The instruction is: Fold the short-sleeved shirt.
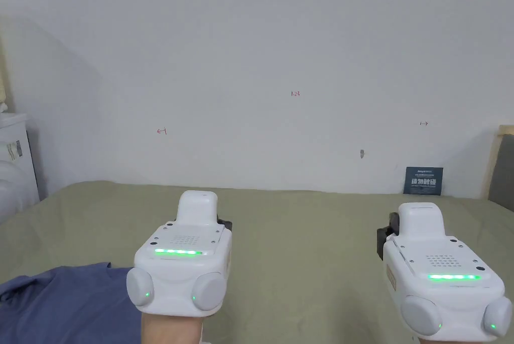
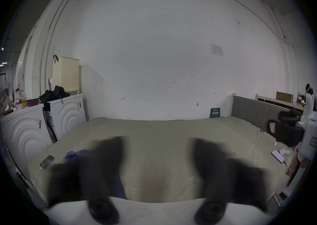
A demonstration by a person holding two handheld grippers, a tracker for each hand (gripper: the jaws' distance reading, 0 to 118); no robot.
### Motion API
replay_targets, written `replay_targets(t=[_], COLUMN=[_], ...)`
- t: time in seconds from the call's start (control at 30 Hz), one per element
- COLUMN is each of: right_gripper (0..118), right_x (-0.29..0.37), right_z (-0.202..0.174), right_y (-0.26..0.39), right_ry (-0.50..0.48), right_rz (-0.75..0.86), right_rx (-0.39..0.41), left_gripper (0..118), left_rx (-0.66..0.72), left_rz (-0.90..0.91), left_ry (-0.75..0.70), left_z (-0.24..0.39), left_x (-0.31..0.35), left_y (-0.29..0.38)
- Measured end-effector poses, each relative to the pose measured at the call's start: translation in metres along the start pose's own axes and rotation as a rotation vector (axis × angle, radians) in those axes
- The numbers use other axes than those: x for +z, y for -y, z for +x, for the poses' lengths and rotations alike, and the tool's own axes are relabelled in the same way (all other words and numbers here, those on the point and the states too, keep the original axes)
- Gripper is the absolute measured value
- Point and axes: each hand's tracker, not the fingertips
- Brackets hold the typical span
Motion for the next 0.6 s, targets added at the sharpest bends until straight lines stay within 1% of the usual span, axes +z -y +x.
replay_targets(t=[0.03,0.07,0.17,0.27,0.47,0.6], right_gripper=[0,0,0,0,0,0], right_x=[0.001,-0.001,-0.001,-0.002,-0.011,-0.015], right_z=[0.001,0.001,0.002,0.007,0.011,0.003], right_y=[-0.001,0.001,0.003,0.002,0.009,0.01], right_ry=[-0.043,-0.05,-0.028,-0.02,-0.024,-0.04], right_rz=[-0.023,-0.033,-0.03,-0.036,-0.056,-0.067], right_rx=[-0.008,-0.011,-0.003,-0.025,-0.025,-0.012], left_gripper=[0,0,0,0,0,0], left_rx=[0.025,0.014,-0.016,-0.009,-0.016,0.002], left_rz=[-0.022,-0.015,-0.008,-0.014,-0.018,-0.031], left_ry=[0.039,0.022,0.019,0.026,0.031,0.021], left_z=[-0.001,-0.002,0.003,0.001,0.007,-0.002], left_x=[0.0,0.0,-0.001,-0.002,-0.005,-0.008], left_y=[0.001,0.003,0.004,0.007,0.005,0.007])
